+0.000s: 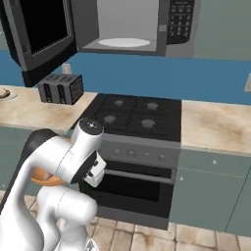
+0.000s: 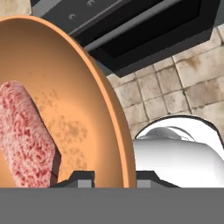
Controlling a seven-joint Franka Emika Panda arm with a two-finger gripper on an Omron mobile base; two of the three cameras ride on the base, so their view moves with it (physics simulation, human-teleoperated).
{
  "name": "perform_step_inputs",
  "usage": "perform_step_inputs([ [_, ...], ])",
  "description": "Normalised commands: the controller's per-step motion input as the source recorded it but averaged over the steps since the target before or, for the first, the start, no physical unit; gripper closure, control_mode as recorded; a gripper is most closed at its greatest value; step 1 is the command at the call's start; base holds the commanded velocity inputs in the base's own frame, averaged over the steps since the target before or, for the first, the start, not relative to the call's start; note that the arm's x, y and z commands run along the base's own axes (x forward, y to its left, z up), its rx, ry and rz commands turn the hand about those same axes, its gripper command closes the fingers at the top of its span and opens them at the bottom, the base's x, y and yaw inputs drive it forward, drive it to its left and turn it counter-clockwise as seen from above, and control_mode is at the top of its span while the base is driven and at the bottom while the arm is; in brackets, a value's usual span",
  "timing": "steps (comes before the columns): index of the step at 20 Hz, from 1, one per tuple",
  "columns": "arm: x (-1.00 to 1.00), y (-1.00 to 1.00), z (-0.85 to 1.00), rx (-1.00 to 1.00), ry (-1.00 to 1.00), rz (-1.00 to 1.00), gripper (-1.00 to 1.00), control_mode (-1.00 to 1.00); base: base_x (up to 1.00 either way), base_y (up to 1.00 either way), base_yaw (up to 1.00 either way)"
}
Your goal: Remove the banana from the bowl and place it on the small plate. Then place the bowl with only the steak in the microwave, close the door, and press the start button to microwave the steak.
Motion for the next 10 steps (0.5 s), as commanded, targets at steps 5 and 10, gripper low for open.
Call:
perform_step_inputs([
  [5, 0.0, 0.0, 0.0, 0.0, 0.0, 0.0, 1.0, 1.0, 0.79, -0.44, 0.14],
  [10, 0.0, 0.0, 0.0, 0.0, 0.0, 0.0, 1.0, 1.0, 0.81, -0.32, 0.15],
])
